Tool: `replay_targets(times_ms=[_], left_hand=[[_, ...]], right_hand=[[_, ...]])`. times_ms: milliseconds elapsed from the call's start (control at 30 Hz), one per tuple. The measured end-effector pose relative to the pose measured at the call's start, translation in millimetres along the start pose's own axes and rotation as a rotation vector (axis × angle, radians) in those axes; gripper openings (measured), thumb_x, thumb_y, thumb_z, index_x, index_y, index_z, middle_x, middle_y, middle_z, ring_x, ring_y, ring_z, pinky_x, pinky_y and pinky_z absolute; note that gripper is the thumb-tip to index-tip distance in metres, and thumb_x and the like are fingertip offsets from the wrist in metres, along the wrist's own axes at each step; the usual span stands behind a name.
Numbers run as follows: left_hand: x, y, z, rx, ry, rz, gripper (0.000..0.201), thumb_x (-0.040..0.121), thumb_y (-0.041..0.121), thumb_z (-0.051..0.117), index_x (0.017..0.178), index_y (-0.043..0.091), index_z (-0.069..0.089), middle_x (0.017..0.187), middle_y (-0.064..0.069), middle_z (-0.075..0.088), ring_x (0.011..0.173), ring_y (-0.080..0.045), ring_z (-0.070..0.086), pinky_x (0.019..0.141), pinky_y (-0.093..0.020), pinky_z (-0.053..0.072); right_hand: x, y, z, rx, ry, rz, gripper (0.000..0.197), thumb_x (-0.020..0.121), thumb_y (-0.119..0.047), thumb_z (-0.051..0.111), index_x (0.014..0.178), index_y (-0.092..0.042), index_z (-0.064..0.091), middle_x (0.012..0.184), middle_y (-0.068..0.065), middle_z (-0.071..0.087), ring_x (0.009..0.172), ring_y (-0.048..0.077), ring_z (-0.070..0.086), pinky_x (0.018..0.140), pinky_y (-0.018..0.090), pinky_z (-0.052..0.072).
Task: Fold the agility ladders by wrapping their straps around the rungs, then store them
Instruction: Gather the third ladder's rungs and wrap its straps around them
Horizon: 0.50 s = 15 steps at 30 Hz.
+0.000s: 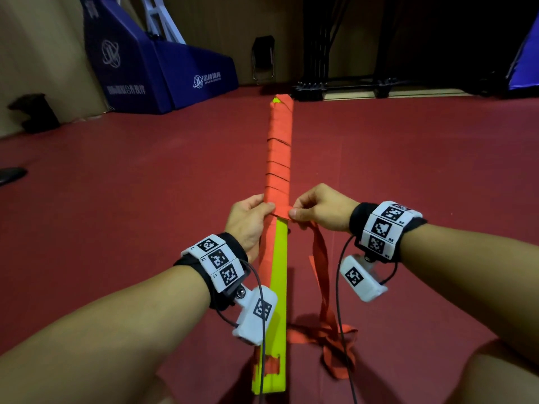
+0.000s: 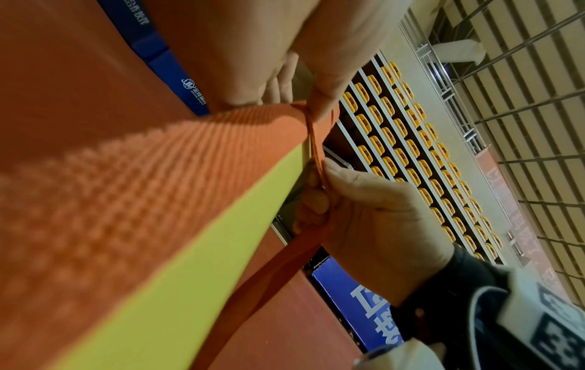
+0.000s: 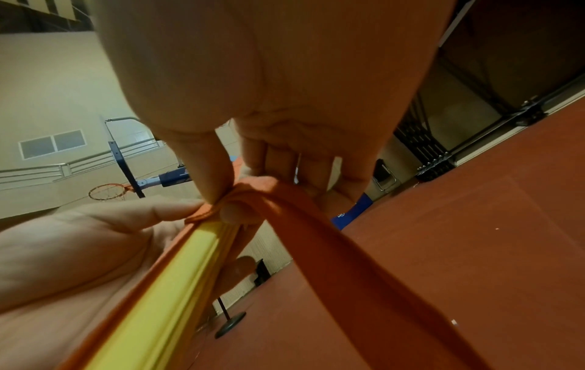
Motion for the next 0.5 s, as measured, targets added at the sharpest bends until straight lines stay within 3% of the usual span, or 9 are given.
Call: replay_targets(times_ms=[100, 167, 233, 267, 400, 500], left_hand=[[-0.2, 0.7, -1.1, -0.041, 0.011, -0.013, 0.018, 0.099, -0.005, 0.047, 0.104, 0.000, 0.063, 0.083, -0.022, 0.064, 0.059, -0.028, 0.063, 0.058, -0.045, 0.060], [0.0, 0.7, -0.4, -0.070, 0.006, -0.027, 0.021, 0.099, -0.005, 0.046, 0.111, 0.002, 0.062, 0.090, -0.024, 0.063, 0.073, -0.034, 0.063, 0.074, -0.057, 0.058], [0.5, 0.5, -0.6, -0.098, 0.026, -0.051, 0.024, 0.097, -0.005, 0.047, 0.114, 0.006, 0.061, 0.100, -0.027, 0.061, 0.089, -0.038, 0.057, 0.094, -0.070, 0.046], [0.0, 0.7, -1.0, -0.107, 0.037, -0.061, 0.025, 0.097, -0.005, 0.048, 0.116, 0.005, 0.061, 0.103, -0.028, 0.061, 0.092, -0.039, 0.055, 0.097, -0.072, 0.043], [-0.1, 0.9, -3.2, -0.121, 0.034, -0.063, 0.032, 0.097, -0.005, 0.044, 0.127, -0.005, 0.054, 0.108, -0.032, 0.062, 0.081, -0.035, 0.063, 0.077, -0.061, 0.057], [2.3, 1.0, -4.8, -0.078, 0.055, -0.034, 0.032, 0.097, -0.004, 0.044, 0.127, -0.008, 0.055, 0.112, -0.037, 0.063, 0.085, -0.035, 0.060, 0.085, -0.060, 0.054]], right_hand=[[0.5, 2.0, 0.4, -0.011, -0.001, 0.008, 0.028, 0.097, -0.019, 0.063, 0.069, -0.020, 0.067, 0.060, -0.007, 0.064, 0.053, 0.003, 0.051, 0.059, 0.019, 0.040], [1.0, 1.1, 2.6, -0.034, -0.009, 0.006, 0.033, 0.098, -0.019, 0.060, 0.066, -0.021, 0.065, 0.058, -0.008, 0.062, 0.053, 0.003, 0.049, 0.062, 0.023, 0.041], [1.2, -0.8, 5.9, -0.027, -0.031, -0.002, 0.038, 0.099, -0.017, 0.057, 0.062, -0.020, 0.062, 0.056, -0.008, 0.059, 0.053, 0.006, 0.047, 0.062, 0.024, 0.040], [1.2, -1.4, 7.5, -0.002, -0.043, -0.004, 0.039, 0.100, -0.014, 0.056, 0.061, -0.019, 0.061, 0.056, -0.008, 0.057, 0.053, 0.007, 0.046, 0.061, 0.023, 0.040], [1.0, -1.7, 12.6, 0.128, -0.057, -0.009, 0.034, 0.100, -0.007, 0.054, 0.066, -0.010, 0.060, 0.057, 0.000, 0.053, 0.054, 0.013, 0.043, 0.058, 0.025, 0.039], [0.2, -0.8, 13.7, 0.217, -0.036, -0.029, 0.034, 0.100, -0.006, 0.054, 0.067, -0.011, 0.058, 0.058, 0.001, 0.051, 0.055, 0.014, 0.042, 0.057, 0.024, 0.037]])
Point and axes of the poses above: each hand's wrist, its own x-axis towards the middle knuckle, its own z-axis out of the palm, y = z × x, the point moved 5 cm from there along x, towards the middle knuckle
